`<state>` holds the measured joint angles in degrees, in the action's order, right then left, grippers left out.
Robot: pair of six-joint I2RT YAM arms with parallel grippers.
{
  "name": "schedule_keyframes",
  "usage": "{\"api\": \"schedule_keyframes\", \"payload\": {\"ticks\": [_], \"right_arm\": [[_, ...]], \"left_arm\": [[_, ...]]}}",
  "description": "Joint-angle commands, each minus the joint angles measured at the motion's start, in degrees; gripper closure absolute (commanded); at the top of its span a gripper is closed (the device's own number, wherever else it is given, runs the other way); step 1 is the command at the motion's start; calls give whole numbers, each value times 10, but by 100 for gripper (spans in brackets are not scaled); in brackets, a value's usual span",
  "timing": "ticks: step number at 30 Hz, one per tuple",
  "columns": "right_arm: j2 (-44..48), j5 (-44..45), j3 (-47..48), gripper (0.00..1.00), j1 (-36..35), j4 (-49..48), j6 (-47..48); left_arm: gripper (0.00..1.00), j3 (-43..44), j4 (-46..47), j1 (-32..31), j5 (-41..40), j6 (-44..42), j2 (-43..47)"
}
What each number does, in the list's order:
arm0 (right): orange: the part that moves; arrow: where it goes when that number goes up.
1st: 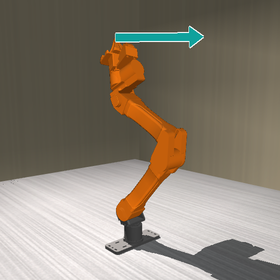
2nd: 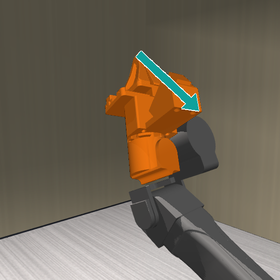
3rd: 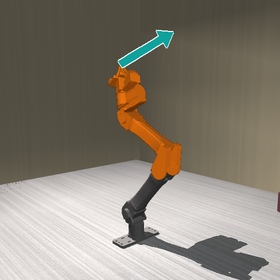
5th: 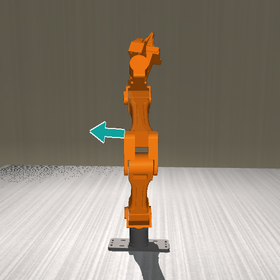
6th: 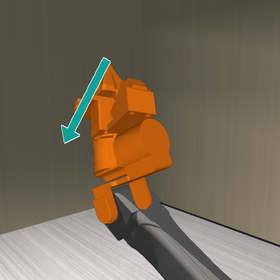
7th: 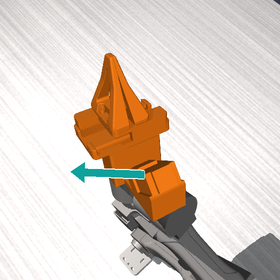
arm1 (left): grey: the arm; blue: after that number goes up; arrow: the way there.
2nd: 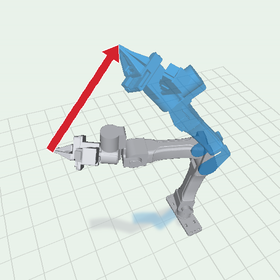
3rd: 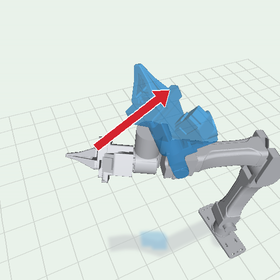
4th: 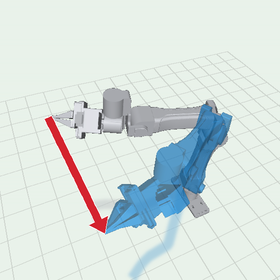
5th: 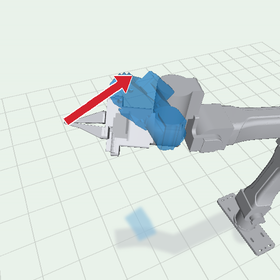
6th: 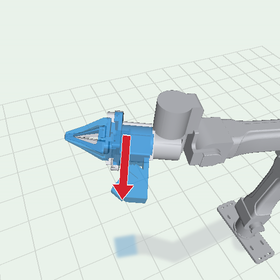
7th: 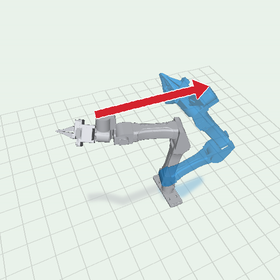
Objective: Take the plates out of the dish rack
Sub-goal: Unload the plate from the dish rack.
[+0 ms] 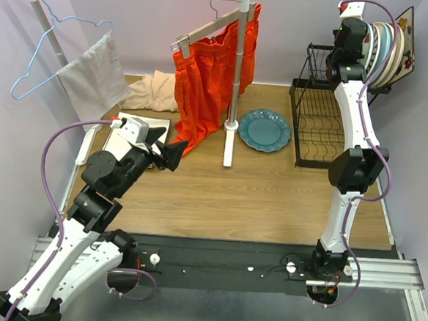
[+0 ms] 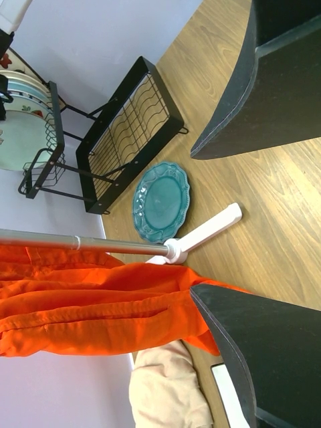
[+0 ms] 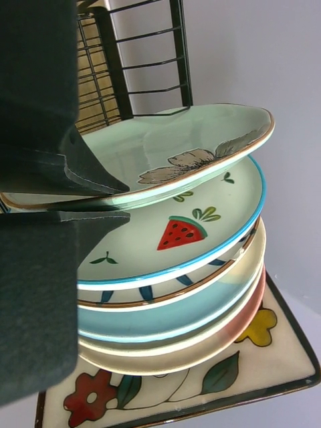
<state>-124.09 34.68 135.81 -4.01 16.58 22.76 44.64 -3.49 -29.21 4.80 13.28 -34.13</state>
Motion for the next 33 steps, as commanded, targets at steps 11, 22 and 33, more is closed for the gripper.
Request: {"api": "schedule_keyframes", "payload": {"ticks": [11, 22, 33], "right_arm": [[45, -28, 21, 99, 4, -82, 7], [62, -21, 13, 99, 4, -131, 24], [76, -24, 6, 99, 4, -140, 27]], "left_arm": [[16, -2, 5, 4, -22, -4, 0], [16, 1, 4, 4, -16, -4, -9], [16, 1, 4, 4, -18, -4, -4]]}}
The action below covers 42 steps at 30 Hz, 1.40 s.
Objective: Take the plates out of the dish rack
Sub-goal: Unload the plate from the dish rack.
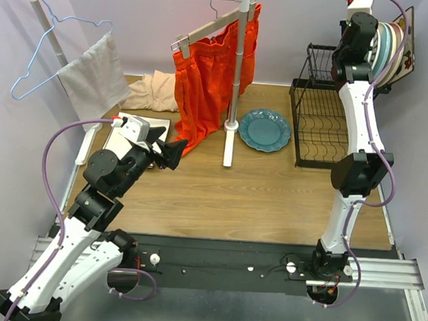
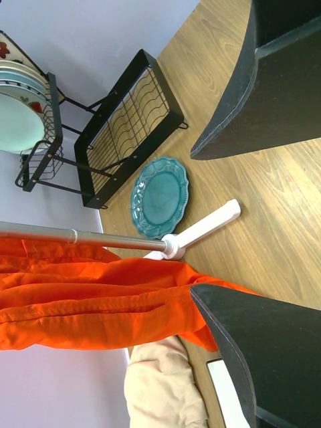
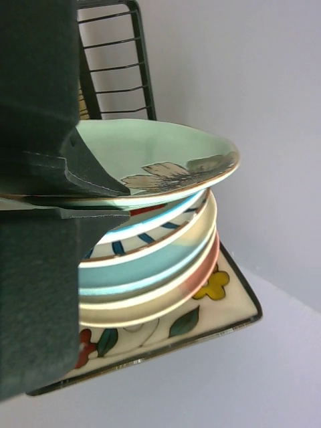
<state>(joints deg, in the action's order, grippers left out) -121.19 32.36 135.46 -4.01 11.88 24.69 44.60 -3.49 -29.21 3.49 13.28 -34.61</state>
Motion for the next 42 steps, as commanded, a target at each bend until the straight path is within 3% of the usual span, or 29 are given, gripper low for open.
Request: {"api": "schedule_keyframes", "payload": {"ticks": [1, 42], "right_arm": [[47, -2, 9, 99, 3, -96, 8], [76, 0, -8, 99, 14, -98, -118]], "left_arm": [[16, 1, 3, 4, -3, -4, 0], [16, 1, 4, 4, 3, -4, 7]]}}
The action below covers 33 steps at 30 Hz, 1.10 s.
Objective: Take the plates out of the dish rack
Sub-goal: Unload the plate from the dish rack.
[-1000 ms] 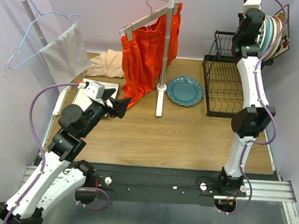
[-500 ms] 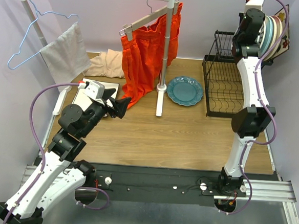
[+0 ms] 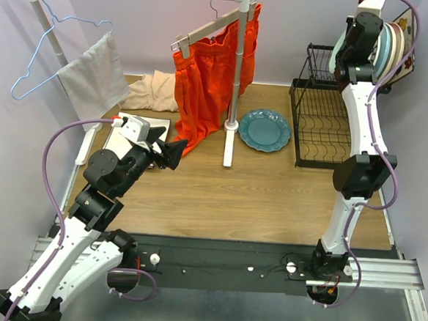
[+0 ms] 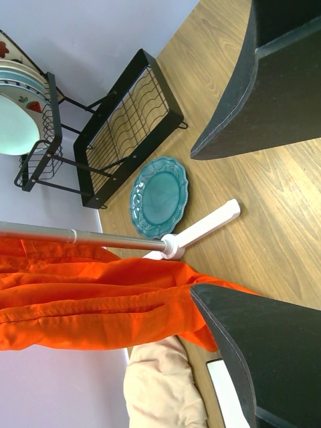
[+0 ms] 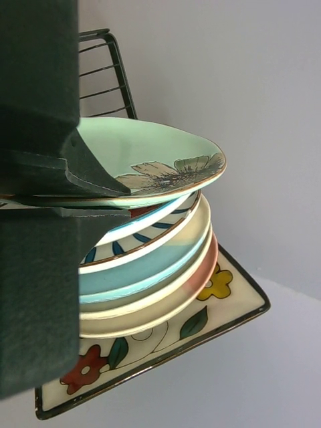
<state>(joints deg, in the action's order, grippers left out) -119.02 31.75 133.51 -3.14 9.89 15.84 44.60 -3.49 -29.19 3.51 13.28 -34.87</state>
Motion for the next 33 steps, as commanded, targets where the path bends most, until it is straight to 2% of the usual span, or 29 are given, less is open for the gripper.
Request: {"api": "schedule_keyframes", "payload": {"ticks": [1, 33], "right_arm": [[61, 2, 5, 99, 5, -79, -34], [116, 19, -54, 99, 5, -76, -92]], "left_arm": [[16, 1, 5, 4, 3, -4, 12], [16, 0, 6, 4, 8, -1, 3]]}}
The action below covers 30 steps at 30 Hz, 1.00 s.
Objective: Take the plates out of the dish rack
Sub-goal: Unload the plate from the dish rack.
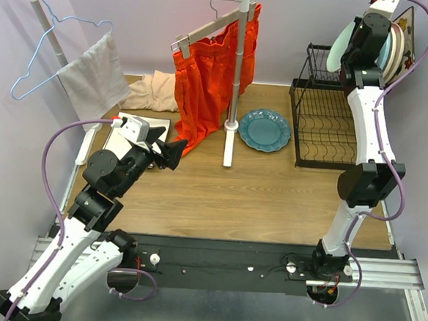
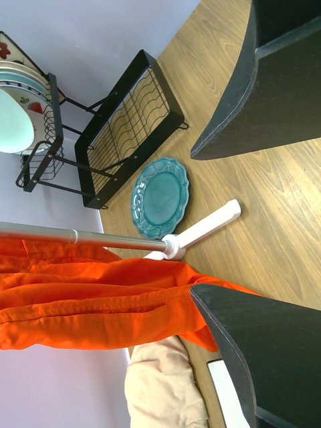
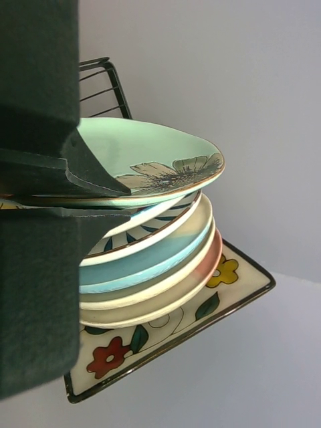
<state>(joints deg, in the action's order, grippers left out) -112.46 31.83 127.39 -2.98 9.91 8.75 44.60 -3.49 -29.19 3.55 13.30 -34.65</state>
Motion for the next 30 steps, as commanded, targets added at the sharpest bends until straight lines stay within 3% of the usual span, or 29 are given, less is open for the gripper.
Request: {"api": "schedule_keyframes", "payload": {"ticks": [1, 25, 30], "right_arm": [[52, 20, 7, 99, 3, -76, -24], [118, -20, -38, 99, 3, -42, -87], [152, -50, -64, 99, 3, -26, -140]], "left_arm": [[16, 0, 6, 4, 8, 0, 1], [16, 1, 2, 4, 0, -2, -13], [16, 0, 2, 4, -3, -2, -7]]}}
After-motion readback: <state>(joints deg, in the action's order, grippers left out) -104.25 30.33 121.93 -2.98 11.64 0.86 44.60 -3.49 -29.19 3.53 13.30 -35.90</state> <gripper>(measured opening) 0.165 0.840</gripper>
